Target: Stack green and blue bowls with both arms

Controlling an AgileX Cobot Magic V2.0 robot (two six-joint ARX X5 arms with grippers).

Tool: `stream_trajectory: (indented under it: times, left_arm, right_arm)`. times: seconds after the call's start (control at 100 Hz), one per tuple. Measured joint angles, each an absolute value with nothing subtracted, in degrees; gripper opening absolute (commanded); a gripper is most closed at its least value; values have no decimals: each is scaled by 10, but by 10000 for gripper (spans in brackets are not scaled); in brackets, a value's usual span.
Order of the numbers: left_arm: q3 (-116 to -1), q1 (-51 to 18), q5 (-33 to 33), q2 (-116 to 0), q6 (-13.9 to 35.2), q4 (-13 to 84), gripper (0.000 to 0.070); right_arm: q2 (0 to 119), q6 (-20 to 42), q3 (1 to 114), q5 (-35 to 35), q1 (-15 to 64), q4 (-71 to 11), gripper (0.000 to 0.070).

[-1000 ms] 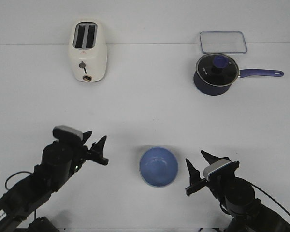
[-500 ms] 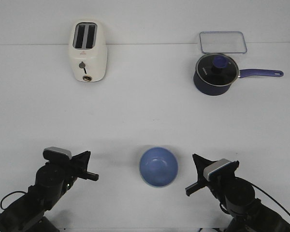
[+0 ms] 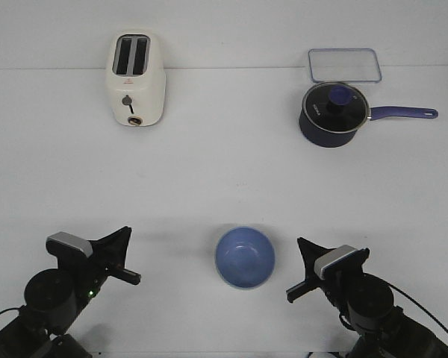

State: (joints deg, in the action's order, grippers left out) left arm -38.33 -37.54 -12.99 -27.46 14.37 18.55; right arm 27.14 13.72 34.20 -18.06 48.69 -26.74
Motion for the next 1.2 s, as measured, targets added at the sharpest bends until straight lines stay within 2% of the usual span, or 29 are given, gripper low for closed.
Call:
stream_trajectory:
  times: [0.09, 0.18, 0.35, 0.45, 0.64, 1.2]
  left_arm:
    - [-373, -334, -118, -239, 76, 167, 13]
    - [-327, -260, -102, -186, 39, 123, 13]
    - [-162, -83, -90, -100, 22, 33, 13]
    - [-81, -24, -67, -55, 22, 17, 13]
    - [-21, -15, -60, -6, 20, 9, 13]
    - [-20, -15, -60, -3, 18, 3, 13]
  right_arm:
    - [271, 137, 342, -181, 487, -267, 13]
    - [271, 137, 342, -181, 487, -267, 13]
    - [271, 137, 342, -181, 487, -267, 13]
    - [271, 137, 342, -181, 487, -267, 13]
    - [271, 137, 342, -181, 487, -267, 13]
    - [271, 137, 342, -181, 487, -267, 13]
